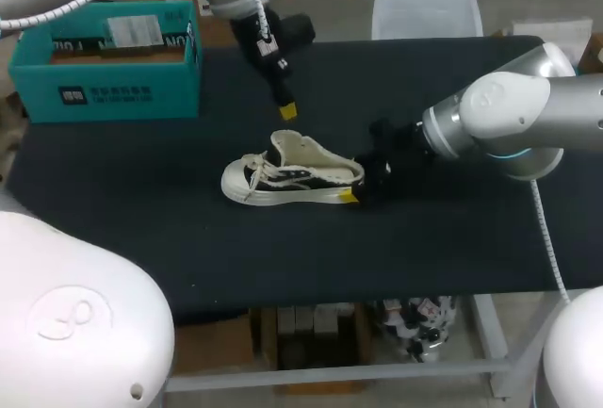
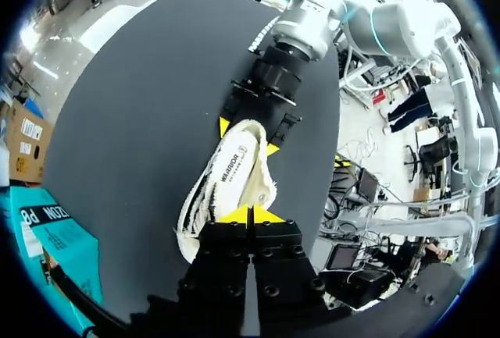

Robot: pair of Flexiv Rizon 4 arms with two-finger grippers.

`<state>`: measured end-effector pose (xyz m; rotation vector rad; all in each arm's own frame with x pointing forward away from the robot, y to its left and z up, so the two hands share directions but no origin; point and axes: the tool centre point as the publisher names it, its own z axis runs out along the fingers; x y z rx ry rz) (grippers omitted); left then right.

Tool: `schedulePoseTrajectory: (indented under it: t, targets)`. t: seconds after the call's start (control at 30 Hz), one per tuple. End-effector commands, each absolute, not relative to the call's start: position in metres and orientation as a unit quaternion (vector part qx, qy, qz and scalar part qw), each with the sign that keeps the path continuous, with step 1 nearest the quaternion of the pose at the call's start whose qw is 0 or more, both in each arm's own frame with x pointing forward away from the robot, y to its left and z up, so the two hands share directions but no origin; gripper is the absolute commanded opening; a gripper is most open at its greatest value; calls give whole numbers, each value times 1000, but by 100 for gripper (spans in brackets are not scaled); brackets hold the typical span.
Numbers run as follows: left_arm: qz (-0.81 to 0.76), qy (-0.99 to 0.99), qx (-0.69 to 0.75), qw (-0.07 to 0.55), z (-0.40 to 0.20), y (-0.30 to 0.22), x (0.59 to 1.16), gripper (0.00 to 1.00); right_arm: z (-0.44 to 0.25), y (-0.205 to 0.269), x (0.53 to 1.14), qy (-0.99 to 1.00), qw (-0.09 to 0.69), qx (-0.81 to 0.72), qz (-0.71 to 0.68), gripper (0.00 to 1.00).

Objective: Open the shoe tongue, take the insole out of the shoe, put the insole back into the shoe, and pack the shoe into the shoebox

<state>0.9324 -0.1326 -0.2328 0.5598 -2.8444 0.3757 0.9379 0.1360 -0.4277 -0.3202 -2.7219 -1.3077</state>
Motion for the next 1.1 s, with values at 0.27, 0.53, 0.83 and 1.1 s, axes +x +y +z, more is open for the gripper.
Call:
schedulePoseTrajectory:
  t: [0.27,0.53,0.83,1.1]
  targets:
    - [14,-995,35,94,-256,-140,926,0,-434,133,939,-894,54,-105,-431,0]
    - [19,-995,5,94,-261,-141,925,0,-434,133,939,-894,54,-105,-431,0]
    - [24,-999,-22,39,-294,-148,921,0,-434,133,939,-894,54,-105,-431,0]
    - [27,-999,-26,39,-320,-142,923,0,-434,133,939,-894,54,-105,-431,0]
